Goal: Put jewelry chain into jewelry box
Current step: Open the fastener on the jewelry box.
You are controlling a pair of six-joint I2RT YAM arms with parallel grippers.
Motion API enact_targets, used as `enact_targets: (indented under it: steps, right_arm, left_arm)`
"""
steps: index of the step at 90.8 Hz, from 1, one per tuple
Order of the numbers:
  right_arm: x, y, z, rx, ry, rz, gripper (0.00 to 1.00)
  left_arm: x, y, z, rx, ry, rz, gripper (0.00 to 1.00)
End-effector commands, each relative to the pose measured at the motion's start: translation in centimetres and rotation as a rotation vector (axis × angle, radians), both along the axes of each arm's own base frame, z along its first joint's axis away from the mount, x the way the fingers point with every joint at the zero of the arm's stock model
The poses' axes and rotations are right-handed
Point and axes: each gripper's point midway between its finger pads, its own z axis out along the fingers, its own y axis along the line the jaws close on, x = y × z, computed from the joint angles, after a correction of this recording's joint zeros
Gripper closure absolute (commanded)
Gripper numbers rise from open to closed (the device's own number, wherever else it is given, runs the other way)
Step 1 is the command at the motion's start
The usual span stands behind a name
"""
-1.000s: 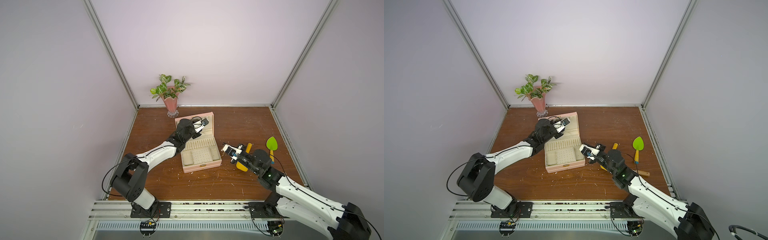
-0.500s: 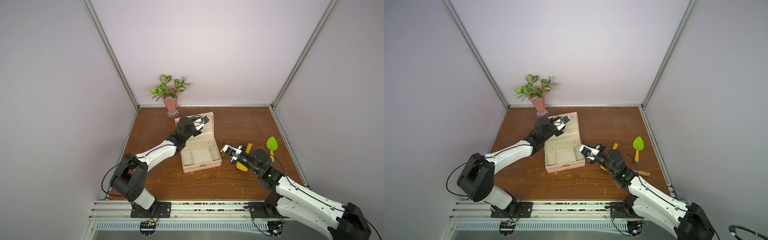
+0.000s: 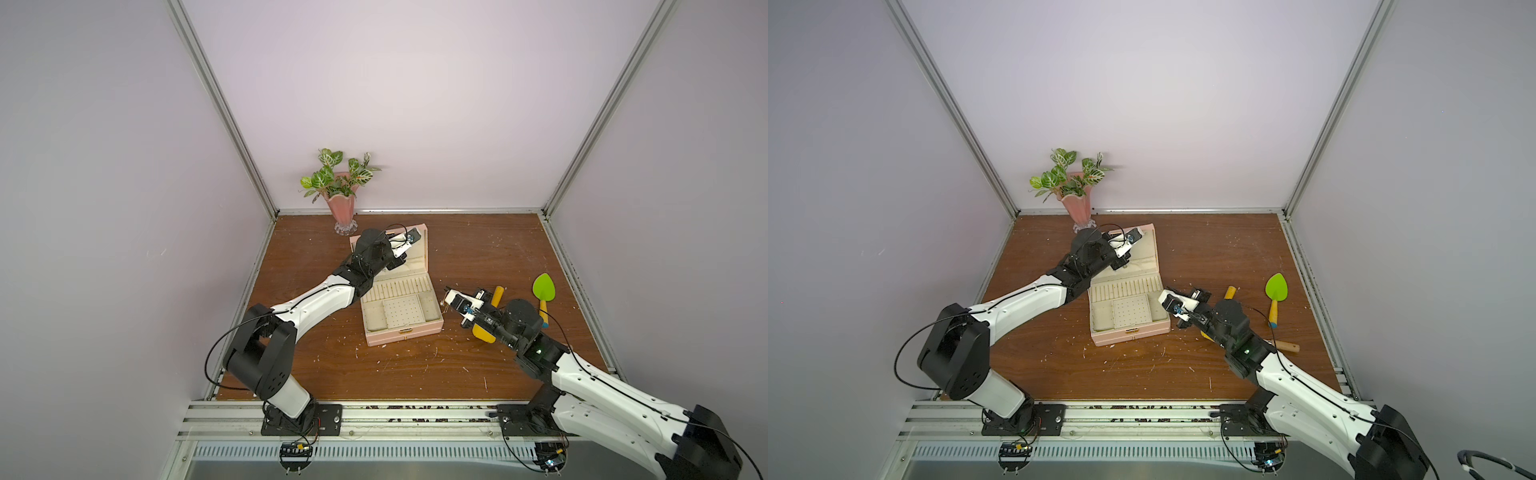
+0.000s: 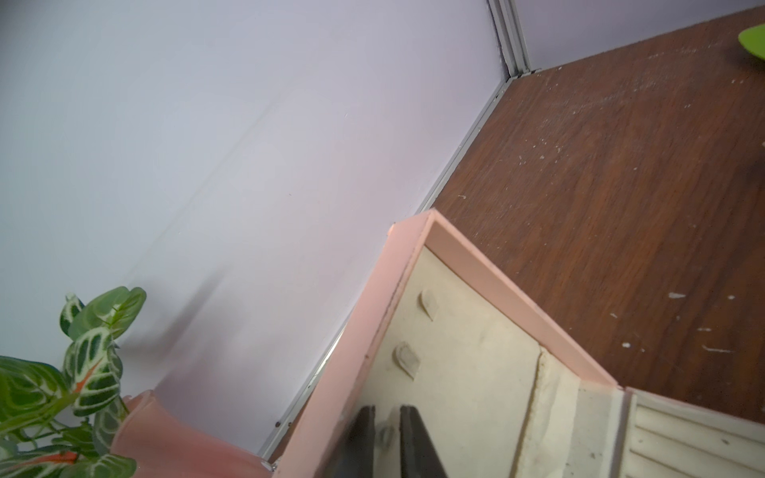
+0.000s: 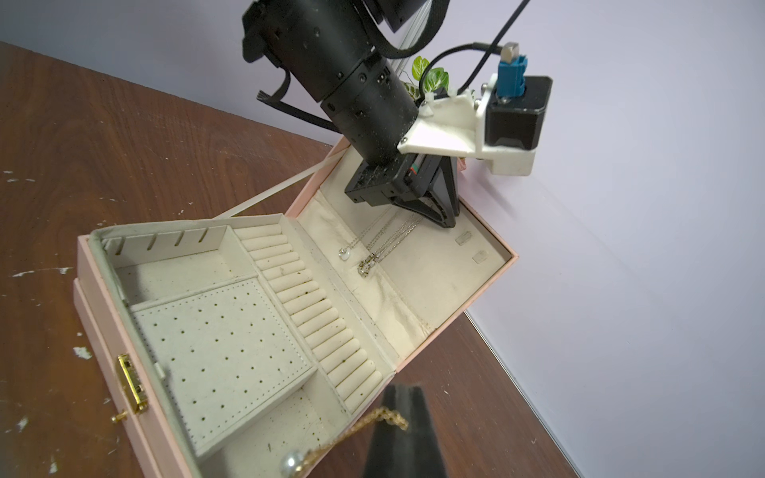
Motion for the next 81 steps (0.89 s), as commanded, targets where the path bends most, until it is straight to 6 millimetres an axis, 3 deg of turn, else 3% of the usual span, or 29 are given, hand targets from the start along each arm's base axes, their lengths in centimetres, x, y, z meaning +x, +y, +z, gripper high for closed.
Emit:
enact_targets:
  steps: [1,20,81]
  right_arm:
    - [0.2,-0.1,1.1,0.044,-0.019,-0.008,1.00]
    - [0.2,0.0,0.8,0.039,-0.014,-0.007,1.00]
    - [0.4,-0.1,0.6,0.038,-0.012,-0.014,1.00]
  left_arm:
    - [0.2,0.2,0.0,0.027,0.011,-0.015,0.88]
    - [-0.7,0.4,-1.0,0.079,0.024,-0.036,0.99]
    - [-2.7,0.8,-7.4,0.467,-0.112,-0.037,0.99]
